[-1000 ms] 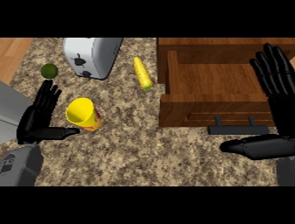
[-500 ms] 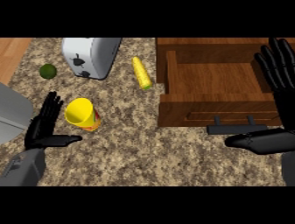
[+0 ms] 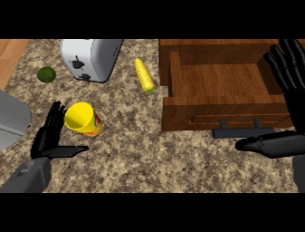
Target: Pick up the cup, place it into the drawer and close the drawer
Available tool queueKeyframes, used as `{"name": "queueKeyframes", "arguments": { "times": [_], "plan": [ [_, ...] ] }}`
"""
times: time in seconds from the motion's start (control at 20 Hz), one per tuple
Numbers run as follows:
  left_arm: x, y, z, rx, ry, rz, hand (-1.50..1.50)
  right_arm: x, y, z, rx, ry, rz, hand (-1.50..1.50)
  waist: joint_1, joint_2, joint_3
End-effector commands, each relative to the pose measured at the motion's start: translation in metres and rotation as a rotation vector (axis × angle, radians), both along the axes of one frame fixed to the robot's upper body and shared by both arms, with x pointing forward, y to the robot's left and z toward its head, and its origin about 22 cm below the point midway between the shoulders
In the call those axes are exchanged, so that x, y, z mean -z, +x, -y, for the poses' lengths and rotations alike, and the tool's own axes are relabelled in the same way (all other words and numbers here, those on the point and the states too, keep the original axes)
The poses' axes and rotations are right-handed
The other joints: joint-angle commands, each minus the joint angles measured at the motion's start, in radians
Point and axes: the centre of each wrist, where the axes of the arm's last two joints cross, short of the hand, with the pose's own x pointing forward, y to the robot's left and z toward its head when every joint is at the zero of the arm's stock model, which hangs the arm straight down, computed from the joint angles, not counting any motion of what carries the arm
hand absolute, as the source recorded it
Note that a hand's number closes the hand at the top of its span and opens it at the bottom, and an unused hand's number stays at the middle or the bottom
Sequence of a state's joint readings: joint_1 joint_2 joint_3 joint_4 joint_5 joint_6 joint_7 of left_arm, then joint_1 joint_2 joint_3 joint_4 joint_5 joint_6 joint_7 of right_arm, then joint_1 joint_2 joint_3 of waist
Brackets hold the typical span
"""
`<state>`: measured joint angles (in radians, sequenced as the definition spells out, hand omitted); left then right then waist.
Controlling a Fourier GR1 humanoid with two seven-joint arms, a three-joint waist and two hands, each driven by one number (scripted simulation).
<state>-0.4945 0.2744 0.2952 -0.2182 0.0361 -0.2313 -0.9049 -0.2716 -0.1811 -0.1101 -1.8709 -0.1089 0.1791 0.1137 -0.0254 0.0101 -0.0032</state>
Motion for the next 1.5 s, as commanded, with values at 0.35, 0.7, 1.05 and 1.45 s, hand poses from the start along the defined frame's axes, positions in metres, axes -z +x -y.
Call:
{"name": "queueKeyframes", "arguments": {
  "times": [0.35,0.7,1.05,1.45],
  "plan": [
    [-0.005,0.018,0.018,0.022,-0.003,0.062,-1.50,0.008,0.003,-0.001,-0.018,0.012,-0.002,-1.50,-0.015,0.007,-0.002],
    [0.006,0.009,0.028,0.060,-0.063,0.059,-1.50,-0.003,0.000,-0.001,-0.021,-0.001,0.016,-1.50,-0.022,0.008,-0.003],
    [-0.008,0.025,0.027,0.168,-0.185,0.119,1.50,-0.008,-0.001,0.007,-0.012,-0.023,-0.010,-1.50,-0.023,0.007,-0.003],
    [-0.020,0.039,0.035,-0.044,0.137,0.329,1.50,-0.003,0.007,0.005,-0.003,-0.010,0.001,-1.50,-0.012,0.007,-0.001]
  ]
}}
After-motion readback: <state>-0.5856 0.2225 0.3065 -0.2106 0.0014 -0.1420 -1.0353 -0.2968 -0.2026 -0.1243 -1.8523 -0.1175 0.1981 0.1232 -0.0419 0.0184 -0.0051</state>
